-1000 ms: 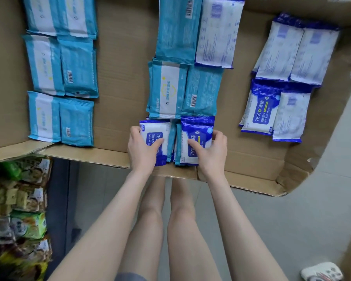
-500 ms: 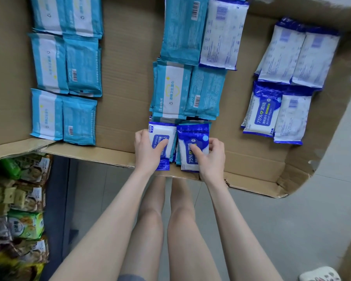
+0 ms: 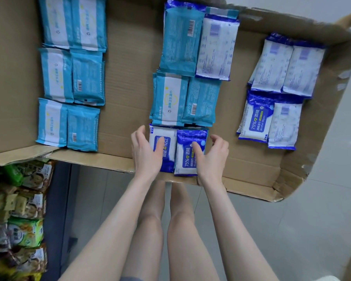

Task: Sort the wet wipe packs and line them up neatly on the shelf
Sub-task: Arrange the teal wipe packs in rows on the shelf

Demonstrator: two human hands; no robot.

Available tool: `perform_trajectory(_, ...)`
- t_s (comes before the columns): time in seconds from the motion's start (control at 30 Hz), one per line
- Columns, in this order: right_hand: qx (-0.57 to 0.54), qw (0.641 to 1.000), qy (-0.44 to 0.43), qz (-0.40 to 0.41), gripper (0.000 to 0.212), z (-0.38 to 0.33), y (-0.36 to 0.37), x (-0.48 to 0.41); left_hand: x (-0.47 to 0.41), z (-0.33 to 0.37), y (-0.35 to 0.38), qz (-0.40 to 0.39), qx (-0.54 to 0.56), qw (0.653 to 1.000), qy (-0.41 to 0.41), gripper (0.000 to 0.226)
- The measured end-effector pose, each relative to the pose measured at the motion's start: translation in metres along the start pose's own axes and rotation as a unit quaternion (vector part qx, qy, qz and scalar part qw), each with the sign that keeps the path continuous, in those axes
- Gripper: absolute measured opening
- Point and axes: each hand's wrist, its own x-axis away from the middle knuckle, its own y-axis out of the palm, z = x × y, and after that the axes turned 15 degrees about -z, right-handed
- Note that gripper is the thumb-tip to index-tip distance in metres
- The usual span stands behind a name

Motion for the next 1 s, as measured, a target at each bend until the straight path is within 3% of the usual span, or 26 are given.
perform_trajectory(0.13, -0.032, 0.997, -0.059, 0.029, 0.052, -0.033, -0.014, -0.027, -0.028, 0.031, -0.004, 0.008, 0.005, 0.999, 0.047, 0.047)
perform_trajectory(0.33, -0.027, 0.999, -0.019, 0.002, 0.063, -0.061, -0.030, -0.081, -0.075, 0.063, 0.001, 0.050, -0.042, 0.998, 0.018, 0.078)
perform_trajectory(0.53, -0.126, 0.992, 0.007, -0.026, 0.048, -0.062, -0.043, -0.087, -0.076, 0.059, -0.015, 0.054, 0.052, 0.997, 0.005, 0.052)
perform_trajectory(0.67, -0.175, 0.984, 0.005, -0.034, 0.054, -0.058, -0.043, -0.081, -0.075, 0.058, -0.020, 0.035, 0.086, 0.996, -0.015, 0.053)
perform_trajectory(0.83, -0.196, 0.978, -0.026, -0.068, 0.020, -0.055, -0.039, -0.082, -0.078, 0.064, -0.021, 0.010, 0.041, 0.999, -0.018, 0.062)
perform_trajectory(1.0, -0.174, 0.979, -0.049, -0.088, 0.020, -0.061, -0.036, -0.077, -0.080, 0.071, -0.020, -0.001, 0.017, 0.999, -0.030, 0.059)
